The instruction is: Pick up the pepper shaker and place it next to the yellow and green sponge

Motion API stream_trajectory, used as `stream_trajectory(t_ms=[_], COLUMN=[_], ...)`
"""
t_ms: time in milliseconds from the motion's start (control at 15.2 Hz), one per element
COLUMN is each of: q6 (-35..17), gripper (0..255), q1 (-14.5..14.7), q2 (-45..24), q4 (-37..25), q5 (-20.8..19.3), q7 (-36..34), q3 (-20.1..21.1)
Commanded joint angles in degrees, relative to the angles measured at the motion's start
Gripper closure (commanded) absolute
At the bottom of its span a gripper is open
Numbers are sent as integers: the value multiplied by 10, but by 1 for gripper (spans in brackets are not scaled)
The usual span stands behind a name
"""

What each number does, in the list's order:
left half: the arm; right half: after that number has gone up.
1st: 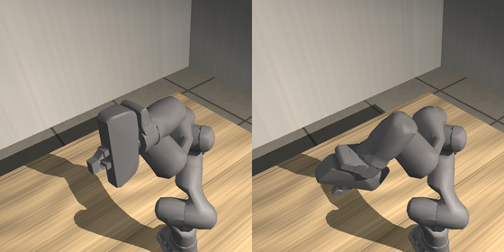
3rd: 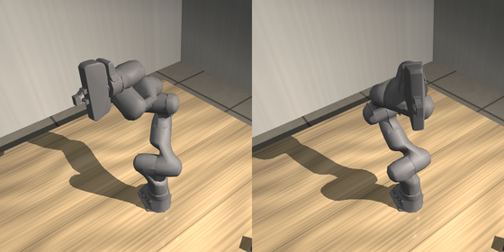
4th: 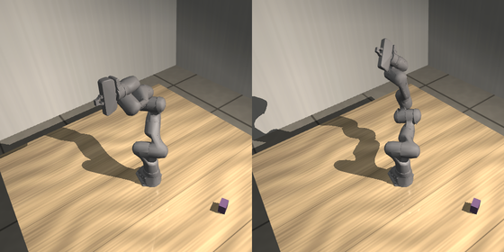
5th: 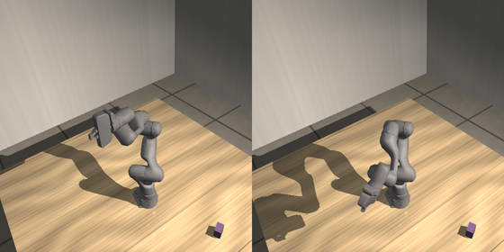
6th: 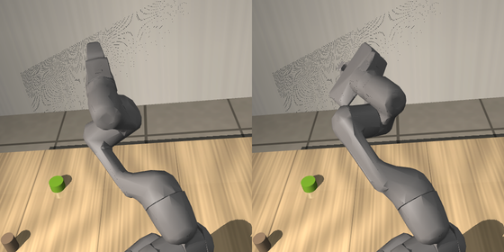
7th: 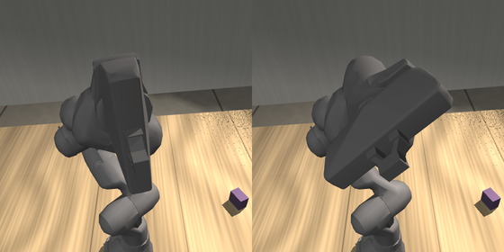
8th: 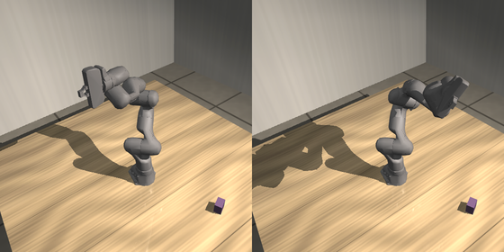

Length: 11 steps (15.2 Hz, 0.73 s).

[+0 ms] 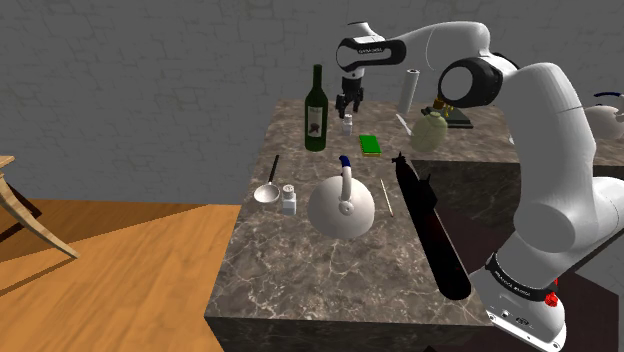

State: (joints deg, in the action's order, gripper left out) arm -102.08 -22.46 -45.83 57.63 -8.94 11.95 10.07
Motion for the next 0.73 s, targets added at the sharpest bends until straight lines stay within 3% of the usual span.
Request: stream_trajectory(t_ms=[0,132,660], q6=[32,72,72], gripper=[0,0,0], q1=[3,8,8], q2=[-2,-10,-10], q4=[-34,-83,-83], q5=[1,1,1], q7=[2,5,5], q3=[0,0,0])
